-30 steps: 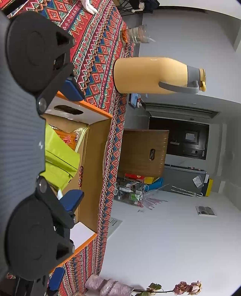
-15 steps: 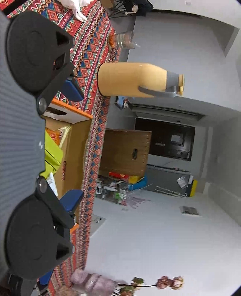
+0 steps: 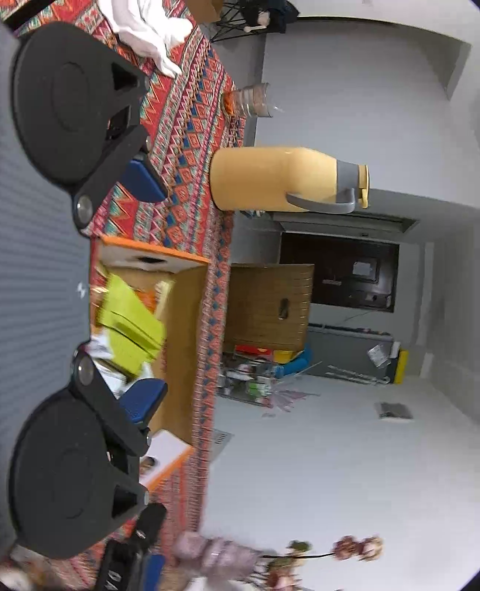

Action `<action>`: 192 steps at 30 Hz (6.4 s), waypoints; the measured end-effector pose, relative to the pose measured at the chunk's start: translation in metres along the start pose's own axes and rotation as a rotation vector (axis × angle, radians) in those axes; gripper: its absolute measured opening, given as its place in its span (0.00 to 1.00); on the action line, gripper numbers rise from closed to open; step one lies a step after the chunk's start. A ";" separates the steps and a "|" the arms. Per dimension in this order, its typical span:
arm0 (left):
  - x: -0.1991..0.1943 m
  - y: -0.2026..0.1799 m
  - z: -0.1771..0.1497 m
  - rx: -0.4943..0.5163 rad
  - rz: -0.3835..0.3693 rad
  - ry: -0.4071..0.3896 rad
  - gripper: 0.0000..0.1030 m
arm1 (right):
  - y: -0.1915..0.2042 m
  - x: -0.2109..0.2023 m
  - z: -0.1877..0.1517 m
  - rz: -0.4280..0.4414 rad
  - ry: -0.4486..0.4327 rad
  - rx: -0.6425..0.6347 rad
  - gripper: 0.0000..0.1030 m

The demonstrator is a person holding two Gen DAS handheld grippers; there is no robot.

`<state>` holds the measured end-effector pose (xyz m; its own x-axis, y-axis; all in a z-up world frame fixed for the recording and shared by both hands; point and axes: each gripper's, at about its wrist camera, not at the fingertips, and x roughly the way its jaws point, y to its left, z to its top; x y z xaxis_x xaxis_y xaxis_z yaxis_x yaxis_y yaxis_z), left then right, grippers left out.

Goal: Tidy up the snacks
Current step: 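Withdraw both grippers from the box back toward the snack pile, then grasp a white packet with the right gripper while the left grasps a gold packet, then carry both packets into the cardboard box and open both grippers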

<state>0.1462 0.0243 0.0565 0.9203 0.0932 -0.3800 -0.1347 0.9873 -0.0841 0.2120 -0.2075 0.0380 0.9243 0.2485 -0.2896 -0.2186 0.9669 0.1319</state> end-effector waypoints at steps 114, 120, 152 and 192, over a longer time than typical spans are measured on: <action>0.058 0.053 -0.088 0.127 -0.037 0.352 1.00 | -0.078 -0.048 -0.095 -0.209 0.118 0.048 0.41; 0.062 0.051 -0.089 0.137 -0.017 0.377 1.00 | -0.077 -0.048 -0.096 -0.206 0.118 0.051 0.41; 0.038 0.036 -0.092 0.204 -0.103 0.353 0.24 | -0.076 -0.048 -0.096 -0.190 0.115 0.052 0.41; 0.009 -0.001 0.006 0.035 -0.145 0.051 0.23 | 0.002 -0.031 0.002 0.026 -0.049 -0.094 0.41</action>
<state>0.1570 0.0246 0.0583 0.9093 -0.0564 -0.4124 0.0117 0.9939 -0.1101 0.1831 -0.2134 0.0492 0.9316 0.2728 -0.2402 -0.2691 0.9619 0.0489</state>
